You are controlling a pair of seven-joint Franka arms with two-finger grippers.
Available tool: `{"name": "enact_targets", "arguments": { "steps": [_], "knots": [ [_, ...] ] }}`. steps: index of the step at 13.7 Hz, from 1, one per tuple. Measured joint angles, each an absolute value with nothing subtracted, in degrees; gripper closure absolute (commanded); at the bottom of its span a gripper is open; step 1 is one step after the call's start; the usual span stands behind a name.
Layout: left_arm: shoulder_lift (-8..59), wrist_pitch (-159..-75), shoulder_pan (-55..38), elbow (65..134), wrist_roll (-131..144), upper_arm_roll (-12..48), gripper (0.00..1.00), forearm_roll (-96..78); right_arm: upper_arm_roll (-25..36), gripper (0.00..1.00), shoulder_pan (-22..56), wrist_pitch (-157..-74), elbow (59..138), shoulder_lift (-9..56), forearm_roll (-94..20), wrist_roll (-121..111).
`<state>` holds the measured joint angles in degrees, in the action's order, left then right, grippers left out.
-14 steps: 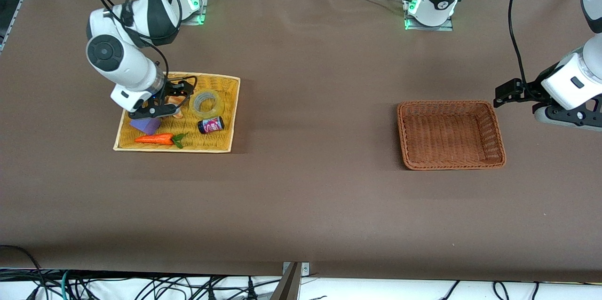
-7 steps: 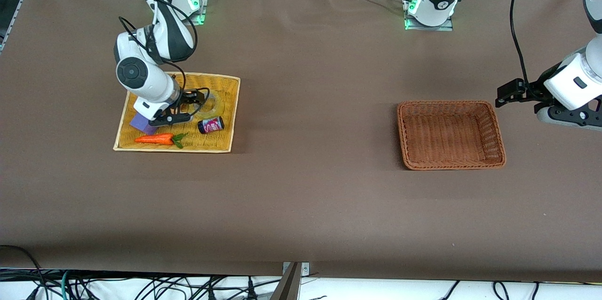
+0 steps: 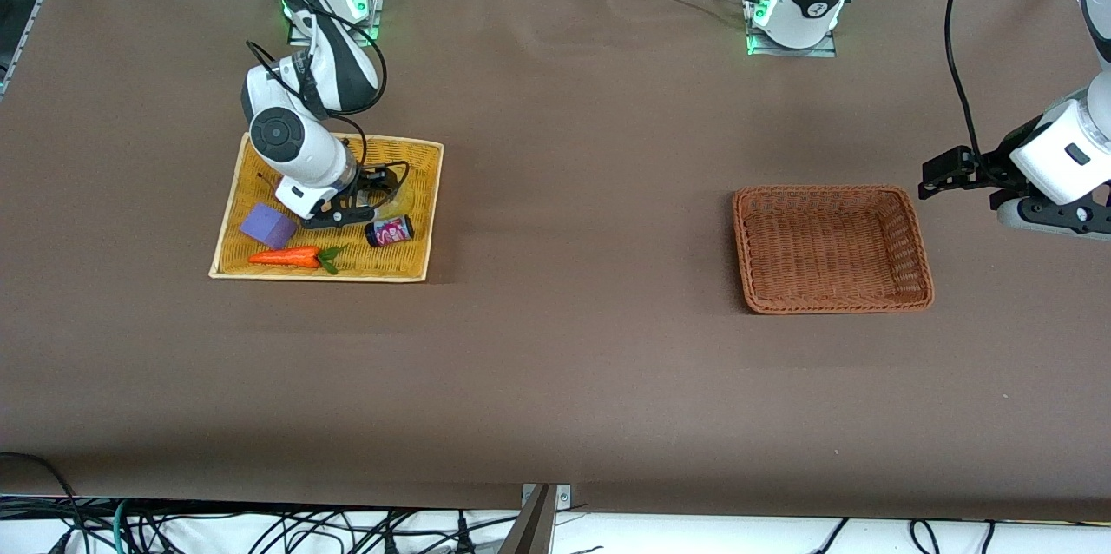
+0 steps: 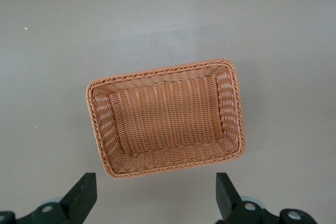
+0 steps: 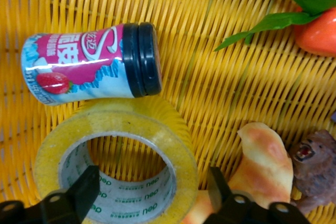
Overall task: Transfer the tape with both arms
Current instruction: 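Lower the right gripper and grasp the clear yellow tape roll, then lift the tape roll and carry it toward the brown basket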
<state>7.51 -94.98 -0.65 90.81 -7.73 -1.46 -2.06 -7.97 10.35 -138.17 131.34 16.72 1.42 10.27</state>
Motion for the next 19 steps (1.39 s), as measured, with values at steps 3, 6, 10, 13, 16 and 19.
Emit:
{"name": "enact_targets", "arguments": {
  "steps": [3, 6, 10, 13, 16, 19],
  "knots": [
    [7.51, -94.98, -0.6, 90.81, -7.73, -1.46, 0.0, -2.06, -7.93, 0.68, 10.33, -138.23, 131.34, 16.72, 1.43, 10.27],
    [7.51, -94.98, -0.6, 90.81, -7.73, -1.46, 0.0, -2.06, -7.62, 1.0, 10.15, -138.23, 131.34, 16.72, 1.43, 10.19],
    [7.51, -94.98, -0.59, 90.81, -7.73, -1.46, 0.0, -2.06, -7.57, 1.0, 10.1, -138.1, 130.55, 16.64, 1.44, 10.14],
    [7.51, -94.98, -0.59, 90.81, -7.73, -1.46, 0.0, -2.06, -7.6, 1.0, 10.11, -128.21, 123.71, 15.3, 1.44, 10.14],
    [7.51, -94.98, -0.6, 90.81, -7.73, -1.45, 0.0, -2.06, -8.54, 1.0, 10.2, -113.94, 111.25, 13.39, 1.41, 10.19],
    [7.52, -94.98, -0.59, 90.81, -7.73, -1.45, 0.0, -2.06, -11.67, 1.0, 11.95, -110.1, 104.75, 13.66, 0.52, 15.73]
  ]
}}
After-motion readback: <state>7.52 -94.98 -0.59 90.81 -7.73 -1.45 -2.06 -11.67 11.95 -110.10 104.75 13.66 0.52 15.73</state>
